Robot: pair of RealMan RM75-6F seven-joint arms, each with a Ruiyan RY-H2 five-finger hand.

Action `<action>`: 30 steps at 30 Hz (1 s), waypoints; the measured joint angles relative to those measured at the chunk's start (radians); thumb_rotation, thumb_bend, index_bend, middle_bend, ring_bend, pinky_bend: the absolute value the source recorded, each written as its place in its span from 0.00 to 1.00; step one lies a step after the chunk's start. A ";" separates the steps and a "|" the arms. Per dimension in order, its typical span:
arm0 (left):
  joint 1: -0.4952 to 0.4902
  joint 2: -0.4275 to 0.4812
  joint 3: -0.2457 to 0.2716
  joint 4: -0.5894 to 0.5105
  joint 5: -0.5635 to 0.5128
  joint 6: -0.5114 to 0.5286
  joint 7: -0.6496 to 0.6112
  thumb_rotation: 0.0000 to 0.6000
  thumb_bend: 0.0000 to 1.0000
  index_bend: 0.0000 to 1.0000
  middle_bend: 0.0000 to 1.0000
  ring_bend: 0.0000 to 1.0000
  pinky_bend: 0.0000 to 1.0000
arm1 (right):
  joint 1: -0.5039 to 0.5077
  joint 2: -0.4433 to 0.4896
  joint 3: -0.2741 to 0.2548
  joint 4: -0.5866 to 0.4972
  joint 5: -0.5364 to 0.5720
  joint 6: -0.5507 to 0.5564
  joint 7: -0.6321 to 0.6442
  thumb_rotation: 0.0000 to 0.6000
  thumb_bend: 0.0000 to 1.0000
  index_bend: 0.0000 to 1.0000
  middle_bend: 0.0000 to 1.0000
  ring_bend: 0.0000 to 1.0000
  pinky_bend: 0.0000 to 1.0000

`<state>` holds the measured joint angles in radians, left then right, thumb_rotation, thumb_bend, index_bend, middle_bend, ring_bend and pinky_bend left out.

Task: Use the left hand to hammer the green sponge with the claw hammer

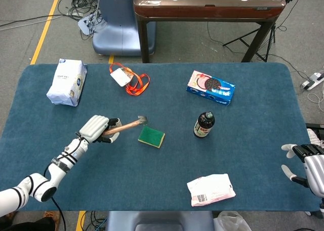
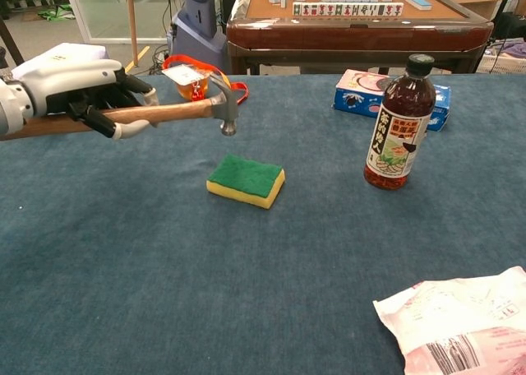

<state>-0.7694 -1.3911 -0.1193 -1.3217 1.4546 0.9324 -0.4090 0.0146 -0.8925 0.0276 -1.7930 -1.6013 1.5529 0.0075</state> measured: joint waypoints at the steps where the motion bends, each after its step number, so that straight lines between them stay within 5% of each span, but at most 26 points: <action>1: -0.001 0.002 0.004 0.002 0.020 0.008 -0.034 1.00 0.60 0.75 0.85 0.79 1.00 | 0.001 -0.001 0.000 -0.001 0.001 -0.002 -0.002 1.00 0.25 0.38 0.51 0.37 0.35; 6: -0.016 0.009 0.046 0.026 0.159 0.054 -0.196 1.00 0.60 0.76 0.86 0.80 1.00 | 0.005 -0.003 0.000 -0.007 0.002 -0.009 -0.011 1.00 0.25 0.38 0.51 0.37 0.35; 12: -0.043 -0.030 0.090 0.091 0.248 0.103 -0.232 1.00 0.60 0.76 0.87 0.82 1.00 | 0.004 -0.001 -0.001 -0.013 0.005 -0.012 -0.018 1.00 0.25 0.38 0.52 0.37 0.35; 30: -0.085 -0.118 0.103 0.215 0.166 0.001 -0.145 1.00 0.60 0.77 0.88 0.82 1.00 | -0.005 -0.003 -0.004 0.001 0.016 -0.009 -0.003 1.00 0.25 0.38 0.52 0.37 0.35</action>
<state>-0.8541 -1.5095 -0.0162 -1.1069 1.6208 0.9329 -0.5541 0.0099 -0.8950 0.0239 -1.7923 -1.5851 1.5442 0.0043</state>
